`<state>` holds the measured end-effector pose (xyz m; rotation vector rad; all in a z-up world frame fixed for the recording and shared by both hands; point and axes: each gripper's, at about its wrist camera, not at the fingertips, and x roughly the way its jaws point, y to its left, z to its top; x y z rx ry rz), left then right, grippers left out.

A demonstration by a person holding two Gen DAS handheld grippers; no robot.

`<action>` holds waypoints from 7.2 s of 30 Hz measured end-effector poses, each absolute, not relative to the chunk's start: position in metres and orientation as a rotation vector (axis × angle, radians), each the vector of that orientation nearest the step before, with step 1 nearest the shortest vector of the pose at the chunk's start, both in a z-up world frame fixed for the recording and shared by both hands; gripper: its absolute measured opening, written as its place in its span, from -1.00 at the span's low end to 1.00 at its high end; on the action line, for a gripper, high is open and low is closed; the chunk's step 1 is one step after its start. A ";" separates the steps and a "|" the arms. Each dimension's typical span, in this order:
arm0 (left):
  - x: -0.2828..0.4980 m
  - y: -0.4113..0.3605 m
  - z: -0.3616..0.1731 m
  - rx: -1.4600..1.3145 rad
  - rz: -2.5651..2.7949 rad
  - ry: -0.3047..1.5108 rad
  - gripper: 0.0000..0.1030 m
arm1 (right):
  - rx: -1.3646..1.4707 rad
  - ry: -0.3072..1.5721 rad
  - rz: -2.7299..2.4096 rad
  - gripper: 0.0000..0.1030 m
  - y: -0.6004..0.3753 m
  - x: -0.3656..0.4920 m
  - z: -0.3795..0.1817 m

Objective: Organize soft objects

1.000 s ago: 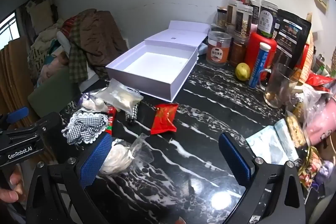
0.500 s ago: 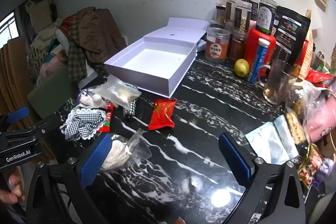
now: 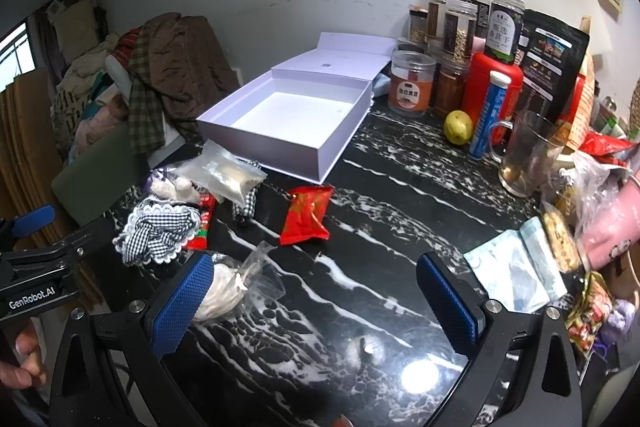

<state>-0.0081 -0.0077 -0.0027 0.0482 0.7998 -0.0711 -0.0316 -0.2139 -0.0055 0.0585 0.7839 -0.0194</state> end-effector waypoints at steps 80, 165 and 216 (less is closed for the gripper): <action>0.000 0.046 -0.054 -0.089 -0.064 0.908 1.00 | 0.047 0.992 0.311 1.00 -0.143 0.030 -0.104; 0.027 -0.074 0.019 -0.011 -0.546 0.710 -0.10 | 0.152 0.630 0.230 0.00 -0.261 -0.027 0.011; 0.310 -0.117 -0.016 0.115 -0.358 0.719 -0.10 | 0.074 0.610 0.265 -0.07 -0.271 0.277 0.007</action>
